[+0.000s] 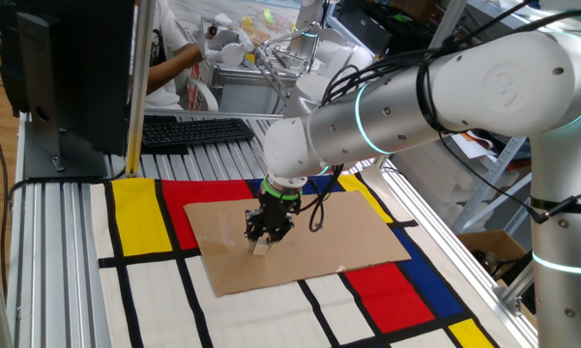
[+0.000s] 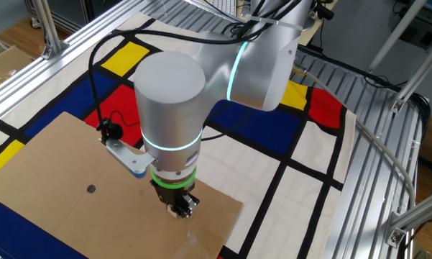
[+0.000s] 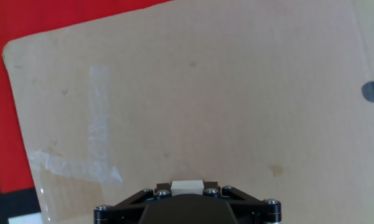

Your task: Hold a small block with the gripper and sweep it from left to right on the table

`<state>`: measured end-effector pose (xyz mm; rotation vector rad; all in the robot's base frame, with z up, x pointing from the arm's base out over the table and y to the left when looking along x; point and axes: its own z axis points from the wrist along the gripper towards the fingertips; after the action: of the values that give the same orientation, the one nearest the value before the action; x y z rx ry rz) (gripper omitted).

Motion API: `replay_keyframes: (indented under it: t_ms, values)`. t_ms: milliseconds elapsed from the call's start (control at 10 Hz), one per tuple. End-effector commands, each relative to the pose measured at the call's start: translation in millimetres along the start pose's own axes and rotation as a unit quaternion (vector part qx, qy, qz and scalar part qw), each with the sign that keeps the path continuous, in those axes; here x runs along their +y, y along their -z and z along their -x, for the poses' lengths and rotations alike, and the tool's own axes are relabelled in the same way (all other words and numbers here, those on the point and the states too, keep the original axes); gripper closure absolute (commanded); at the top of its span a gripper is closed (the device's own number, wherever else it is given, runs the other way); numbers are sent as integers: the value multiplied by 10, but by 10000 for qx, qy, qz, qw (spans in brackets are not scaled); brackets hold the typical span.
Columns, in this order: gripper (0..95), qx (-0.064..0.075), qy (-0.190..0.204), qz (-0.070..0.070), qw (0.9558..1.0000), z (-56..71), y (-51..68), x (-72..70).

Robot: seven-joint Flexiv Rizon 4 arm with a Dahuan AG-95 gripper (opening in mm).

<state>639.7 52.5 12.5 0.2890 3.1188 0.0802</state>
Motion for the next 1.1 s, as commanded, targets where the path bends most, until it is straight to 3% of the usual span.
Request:
replay_keyframes:
  t_ms: [100,300,500,1100]
  values:
    - [950,-17,-22,11,10000,-5,-4,42]
    - [950,-6,-39,35,10000,-15,-33,69]
    - [950,-21,-36,-67,10000,-33,-28,97]
    - [950,-3,-145,83,9999,-114,-45,201]
